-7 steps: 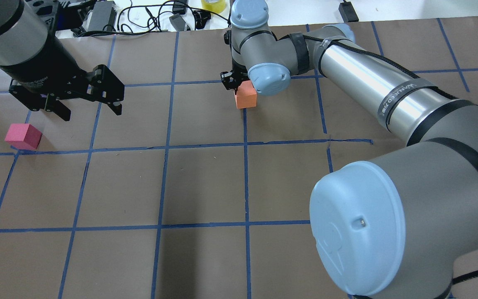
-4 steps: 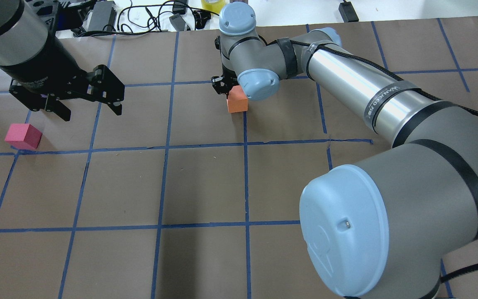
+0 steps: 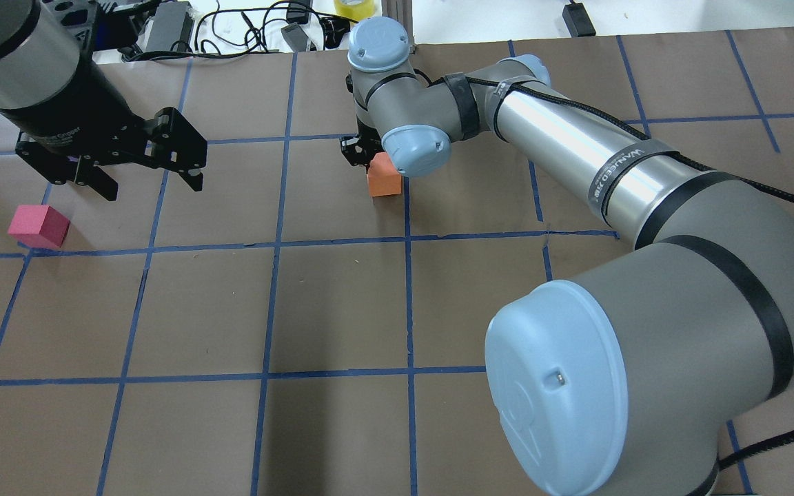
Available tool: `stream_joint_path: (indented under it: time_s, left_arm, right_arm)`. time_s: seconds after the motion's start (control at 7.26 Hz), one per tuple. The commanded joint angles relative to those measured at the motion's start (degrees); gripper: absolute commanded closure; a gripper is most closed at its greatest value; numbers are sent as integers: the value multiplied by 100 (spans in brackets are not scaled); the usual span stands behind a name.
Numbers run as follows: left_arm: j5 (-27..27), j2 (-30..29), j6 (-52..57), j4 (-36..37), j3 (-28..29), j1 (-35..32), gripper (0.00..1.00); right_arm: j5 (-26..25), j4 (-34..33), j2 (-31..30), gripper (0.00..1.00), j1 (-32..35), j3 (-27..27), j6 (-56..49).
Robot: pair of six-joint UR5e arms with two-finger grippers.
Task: Arrange blocks in a line
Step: 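Carry the orange cube toward the table center and set it down, then open the right gripper and withdraw it while the left arm moves toward the cube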
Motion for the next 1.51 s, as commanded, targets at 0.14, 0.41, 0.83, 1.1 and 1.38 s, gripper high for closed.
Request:
stream_joint_path:
  time_s: [0.14, 0.41, 0.83, 1.1, 1.38]
  left_arm:
    - [0, 0, 0, 0, -4, 4, 0]
    - [0, 0, 0, -9, 4, 4, 0]
    - [-35, -262, -78, 113, 65, -22, 0]
    - [-192, -1058, -236, 1267, 31, -144, 0]
    - [-325, -2270, -938, 2798, 109, -785, 0]
  right_arm:
    - [-1, 213, -436, 0, -16, 35, 125]
    - [34, 1140, -1092, 0, -427, 96, 258]
    - [-34, 2726, -2428, 0, -1280, 306, -972]
    - [-133, 2903, -3482, 0, -1754, 1120, -1183]
    - [-141, 2938, -4310, 0, -1862, 2149, -1123]
